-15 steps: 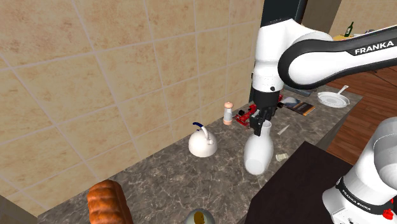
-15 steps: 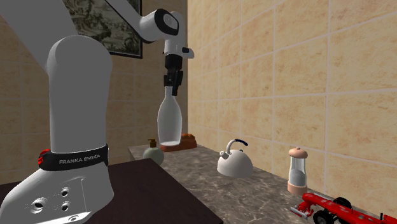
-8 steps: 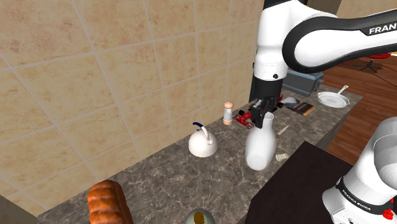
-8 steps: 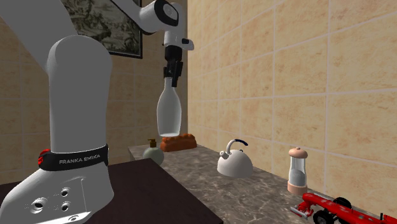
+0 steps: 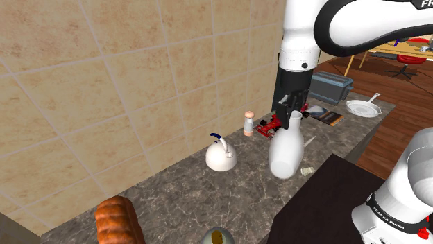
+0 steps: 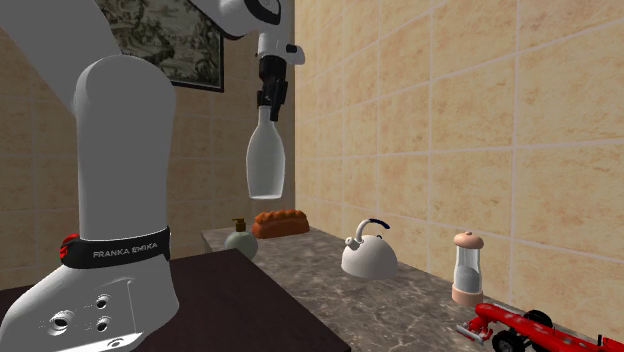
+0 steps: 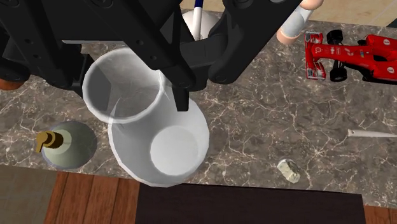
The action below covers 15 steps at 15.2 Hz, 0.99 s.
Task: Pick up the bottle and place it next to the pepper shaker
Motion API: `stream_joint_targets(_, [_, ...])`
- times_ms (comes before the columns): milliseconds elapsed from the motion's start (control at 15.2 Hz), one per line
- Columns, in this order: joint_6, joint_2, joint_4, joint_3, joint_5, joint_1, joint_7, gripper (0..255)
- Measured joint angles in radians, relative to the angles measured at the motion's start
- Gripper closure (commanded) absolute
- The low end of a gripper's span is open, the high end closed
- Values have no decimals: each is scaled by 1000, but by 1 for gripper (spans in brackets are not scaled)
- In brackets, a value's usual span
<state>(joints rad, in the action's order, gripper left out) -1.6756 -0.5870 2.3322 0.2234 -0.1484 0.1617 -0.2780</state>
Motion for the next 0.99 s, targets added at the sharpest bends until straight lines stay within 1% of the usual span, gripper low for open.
stream_joint_targets(528, [99,4,-103,-11,9,-4,-2,255])
stream_joint_targets(858, [96,77,-165,-70,56,-41,74,255])
stream_joint_targets(990, [93,134,-217,-92,76,-57,105,255])
